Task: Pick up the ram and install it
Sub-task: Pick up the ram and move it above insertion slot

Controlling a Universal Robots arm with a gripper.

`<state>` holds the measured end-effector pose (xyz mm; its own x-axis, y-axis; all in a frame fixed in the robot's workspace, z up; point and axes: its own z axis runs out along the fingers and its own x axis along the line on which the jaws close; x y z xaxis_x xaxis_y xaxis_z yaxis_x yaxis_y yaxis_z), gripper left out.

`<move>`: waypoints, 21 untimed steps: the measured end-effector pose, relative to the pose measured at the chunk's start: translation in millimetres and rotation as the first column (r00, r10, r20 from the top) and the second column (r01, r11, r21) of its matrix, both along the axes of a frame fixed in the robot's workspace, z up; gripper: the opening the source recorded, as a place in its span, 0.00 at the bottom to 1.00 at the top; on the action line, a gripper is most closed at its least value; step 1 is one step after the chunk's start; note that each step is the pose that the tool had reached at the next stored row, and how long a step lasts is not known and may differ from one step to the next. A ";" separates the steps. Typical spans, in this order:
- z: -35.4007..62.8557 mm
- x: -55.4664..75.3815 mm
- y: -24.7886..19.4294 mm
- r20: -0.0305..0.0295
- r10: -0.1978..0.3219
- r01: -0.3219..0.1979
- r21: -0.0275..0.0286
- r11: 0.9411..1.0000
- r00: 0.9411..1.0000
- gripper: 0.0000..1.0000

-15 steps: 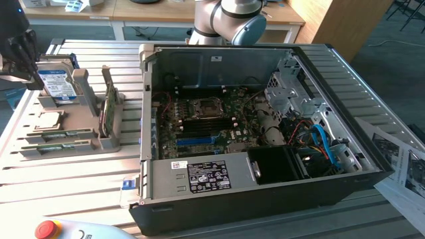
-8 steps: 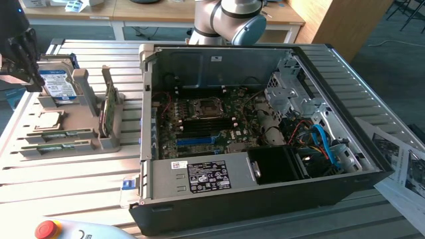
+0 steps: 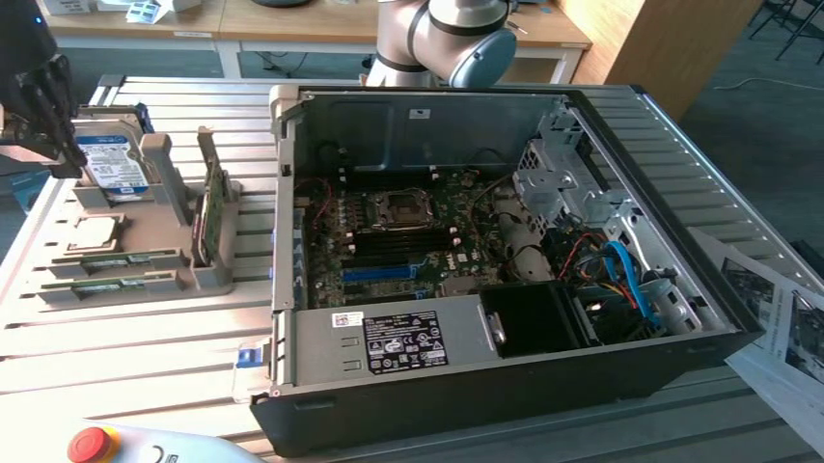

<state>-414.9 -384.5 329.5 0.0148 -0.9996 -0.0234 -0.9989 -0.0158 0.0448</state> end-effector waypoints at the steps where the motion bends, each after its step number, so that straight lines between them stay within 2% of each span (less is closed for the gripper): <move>1: 0.0 0.0 0.0 0.000 0.000 0.000 0.000 1.000 1.000 0.24; 2: 0.0 0.0 0.0 0.000 0.000 0.000 0.000 1.000 1.000 0.24; 3: -1.6 0.0 0.0 0.000 0.000 0.000 0.000 1.000 1.000 0.37; 5: -9.8 0.0 -0.1 0.000 0.000 0.000 0.000 1.000 1.000 0.37; 10: -18.4 0.0 -0.2 0.000 0.000 0.000 0.000 1.000 1.000 0.37; 16: -20.4 0.0 -0.3 0.000 0.000 0.000 0.000 1.000 1.000 0.37; 21: -20.6 0.0 -6.6 0.000 0.000 0.000 0.000 1.000 1.000 0.37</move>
<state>-414.9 -391.1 308.9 0.0148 -0.9996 -0.0235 -0.9989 -0.0159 0.0448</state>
